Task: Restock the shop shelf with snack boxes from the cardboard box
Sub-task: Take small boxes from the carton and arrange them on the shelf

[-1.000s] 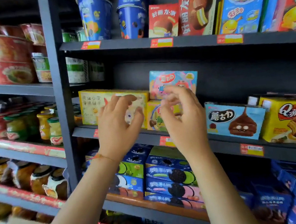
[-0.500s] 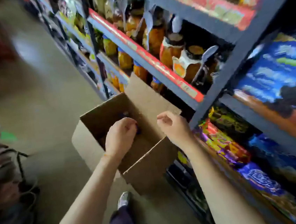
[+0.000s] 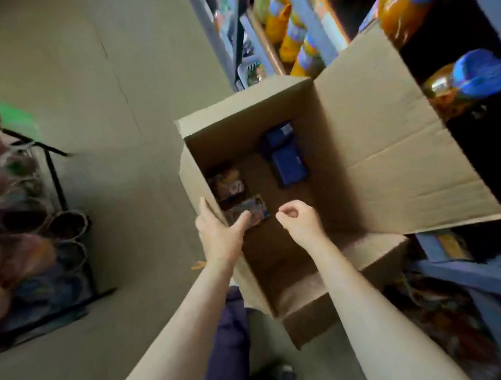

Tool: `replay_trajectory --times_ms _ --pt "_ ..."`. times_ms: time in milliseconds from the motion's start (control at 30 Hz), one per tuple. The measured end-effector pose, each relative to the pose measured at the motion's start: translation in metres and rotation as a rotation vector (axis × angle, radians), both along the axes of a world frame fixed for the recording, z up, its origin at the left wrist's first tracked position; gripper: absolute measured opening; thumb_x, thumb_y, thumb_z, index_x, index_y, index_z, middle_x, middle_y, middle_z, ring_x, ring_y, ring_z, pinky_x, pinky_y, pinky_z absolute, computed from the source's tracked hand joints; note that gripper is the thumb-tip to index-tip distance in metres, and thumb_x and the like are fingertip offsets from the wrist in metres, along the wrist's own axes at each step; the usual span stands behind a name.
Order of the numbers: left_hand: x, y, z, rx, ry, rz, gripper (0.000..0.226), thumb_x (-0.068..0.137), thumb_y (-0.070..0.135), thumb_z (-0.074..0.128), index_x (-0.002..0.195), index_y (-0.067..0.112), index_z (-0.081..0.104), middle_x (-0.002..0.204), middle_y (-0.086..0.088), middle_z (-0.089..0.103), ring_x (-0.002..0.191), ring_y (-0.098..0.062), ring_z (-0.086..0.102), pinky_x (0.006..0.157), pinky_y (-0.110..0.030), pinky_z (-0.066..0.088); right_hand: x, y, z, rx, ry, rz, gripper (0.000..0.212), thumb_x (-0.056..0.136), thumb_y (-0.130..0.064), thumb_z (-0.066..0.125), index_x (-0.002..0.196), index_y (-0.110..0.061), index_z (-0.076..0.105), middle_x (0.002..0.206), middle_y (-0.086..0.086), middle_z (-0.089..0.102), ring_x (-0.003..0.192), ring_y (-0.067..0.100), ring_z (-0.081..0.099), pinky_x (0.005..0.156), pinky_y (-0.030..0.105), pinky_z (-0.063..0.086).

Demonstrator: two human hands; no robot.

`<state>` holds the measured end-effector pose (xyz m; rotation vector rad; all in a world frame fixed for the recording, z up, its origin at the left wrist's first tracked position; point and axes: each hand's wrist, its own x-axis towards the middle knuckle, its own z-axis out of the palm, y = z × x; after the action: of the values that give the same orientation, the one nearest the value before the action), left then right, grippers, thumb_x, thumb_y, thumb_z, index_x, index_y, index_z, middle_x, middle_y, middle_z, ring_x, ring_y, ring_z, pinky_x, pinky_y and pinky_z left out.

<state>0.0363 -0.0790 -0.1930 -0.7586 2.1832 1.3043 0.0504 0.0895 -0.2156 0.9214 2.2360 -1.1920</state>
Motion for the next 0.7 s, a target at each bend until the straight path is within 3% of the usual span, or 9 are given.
replay_trajectory --times_ms 167,233,333,400,567,633,700 --pt "-0.010 0.011 -0.033 0.045 -0.011 0.159 0.078 0.086 0.009 0.055 0.153 0.041 0.028 0.146 0.004 0.053 0.129 -0.022 0.052 0.110 -0.040 0.040 -0.026 -0.007 -0.074 -0.028 -0.214 -0.068 0.035 0.092 -0.012 0.066 0.126 -0.004 0.060 0.127 0.013 0.063 0.120 0.029 0.057 0.097 0.031 0.041" --pt "-0.007 0.014 -0.038 0.054 0.017 0.224 0.074 0.089 0.008 0.054 0.151 0.043 0.034 0.138 0.011 0.060 0.119 -0.009 0.057 0.105 -0.029 0.043 -0.034 -0.012 -0.099 -0.065 -0.284 -0.066 0.041 0.094 -0.012 0.063 0.133 -0.002 0.054 0.134 0.016 0.058 0.125 0.031 0.054 0.098 0.032 0.040" --pt "-0.002 0.012 -0.050 0.060 0.095 0.282 0.066 0.093 0.005 0.056 0.149 0.038 0.042 0.115 0.028 0.063 0.091 0.022 0.056 0.083 -0.001 0.038 -0.037 -0.020 -0.136 -0.160 -0.288 -0.089 0.049 0.095 -0.012 0.064 0.139 0.000 0.046 0.138 0.016 0.054 0.130 0.030 0.051 0.097 0.029 0.039" --pt "0.000 0.007 -0.057 0.065 0.124 0.279 0.063 0.093 0.005 0.055 0.147 0.036 0.045 0.102 0.037 0.064 0.087 0.024 0.056 0.080 0.000 0.038 -0.039 -0.026 -0.158 -0.191 -0.290 -0.117 0.058 0.093 -0.010 0.067 0.144 -0.002 0.040 0.143 0.017 0.051 0.133 0.030 0.049 0.102 0.029 0.038" --pt "0.003 0.005 -0.057 0.092 0.178 0.301 0.060 0.094 0.002 0.054 0.147 0.029 0.046 0.122 0.023 0.064 0.096 0.021 0.058 0.086 -0.001 0.040 -0.041 -0.034 -0.189 -0.192 -0.336 -0.118 0.060 0.091 -0.007 0.067 0.145 -0.005 0.042 0.148 0.014 0.047 0.136 0.029 0.045 0.112 0.035 0.037" --pt "0.004 0.008 -0.055 0.086 0.182 0.294 0.060 0.095 0.002 0.053 0.148 0.031 0.045 0.120 0.023 0.064 0.097 0.022 0.057 0.083 0.002 0.038 -0.041 -0.031 -0.194 -0.045 -0.359 -0.052 0.066 0.091 -0.019 0.068 0.148 -0.007 0.039 0.155 0.014 0.034 0.145 0.029 0.031 0.117 0.040 0.030" --pt "0.004 0.012 -0.056 0.083 0.184 0.291 0.060 0.095 0.004 0.053 0.149 0.031 0.044 0.123 0.020 0.064 0.097 0.024 0.055 0.081 0.003 0.037 -0.043 -0.026 -0.192 0.098 -0.384 0.036 0.057 0.093 -0.031 0.066 0.141 -0.007 0.046 0.152 0.015 0.033 0.145 0.031 0.025 0.118 0.043 0.027"
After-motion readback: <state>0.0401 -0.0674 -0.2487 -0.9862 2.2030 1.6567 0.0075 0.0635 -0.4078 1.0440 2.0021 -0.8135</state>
